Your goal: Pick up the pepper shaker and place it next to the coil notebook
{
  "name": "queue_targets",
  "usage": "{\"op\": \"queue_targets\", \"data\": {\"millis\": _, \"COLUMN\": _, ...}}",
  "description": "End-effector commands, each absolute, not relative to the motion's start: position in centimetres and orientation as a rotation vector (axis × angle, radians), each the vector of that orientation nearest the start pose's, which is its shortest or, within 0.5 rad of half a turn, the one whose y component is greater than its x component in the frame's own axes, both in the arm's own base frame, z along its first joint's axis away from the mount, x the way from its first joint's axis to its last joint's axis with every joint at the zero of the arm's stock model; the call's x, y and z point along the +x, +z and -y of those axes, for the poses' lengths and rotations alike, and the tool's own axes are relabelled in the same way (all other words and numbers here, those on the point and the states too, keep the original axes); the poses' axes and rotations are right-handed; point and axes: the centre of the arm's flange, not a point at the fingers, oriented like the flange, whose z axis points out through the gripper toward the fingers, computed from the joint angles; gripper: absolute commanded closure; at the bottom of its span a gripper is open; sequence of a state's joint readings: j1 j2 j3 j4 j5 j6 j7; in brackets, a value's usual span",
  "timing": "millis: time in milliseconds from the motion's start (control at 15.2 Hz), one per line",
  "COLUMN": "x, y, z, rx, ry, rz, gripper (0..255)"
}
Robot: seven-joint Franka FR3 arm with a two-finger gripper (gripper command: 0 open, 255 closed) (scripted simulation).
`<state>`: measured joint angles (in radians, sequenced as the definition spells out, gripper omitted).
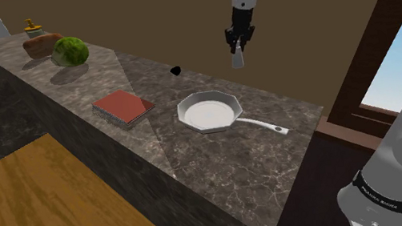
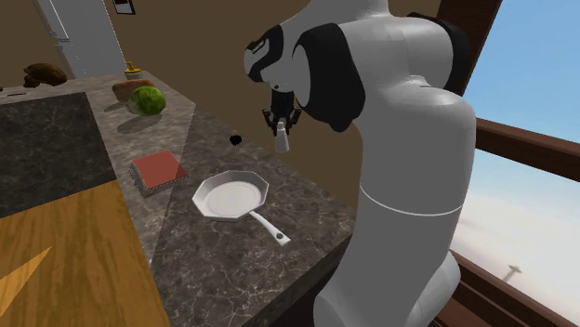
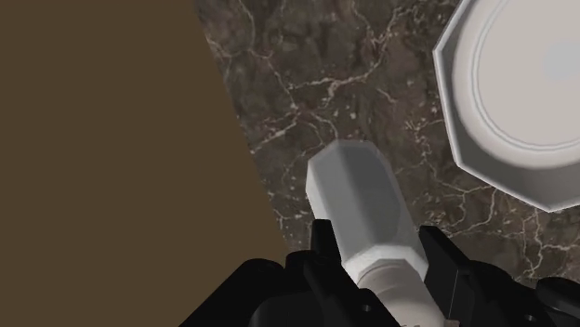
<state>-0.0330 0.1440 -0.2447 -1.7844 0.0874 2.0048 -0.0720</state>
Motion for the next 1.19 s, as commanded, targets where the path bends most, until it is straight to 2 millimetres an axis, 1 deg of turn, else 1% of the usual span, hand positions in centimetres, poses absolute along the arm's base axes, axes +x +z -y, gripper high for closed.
{"op": "queue_targets", "data": {"millis": 0, "x": 59.0, "y": 49.0, "z": 15.6, "rx": -3.086, "ry": -0.136, "rz": -0.365, "gripper": 255}}
{"op": "queue_targets", "data": {"millis": 462, "x": 59.0, "y": 52.7, "z": 15.6, "rx": -3.086, "ry": -0.136, "rz": -0.365, "gripper": 255}}
{"op": "queue_targets", "data": {"millis": 528, "x": 59.0, "y": 52.8, "z": 15.6, "rx": -3.086, "ry": -0.136, "rz": -0.365, "gripper": 255}}
{"op": "queue_targets", "data": {"millis": 1122, "x": 63.0, "y": 52.9, "z": 4.4, "rx": -3.086, "ry": -0.136, "rz": -0.365, "gripper": 255}}
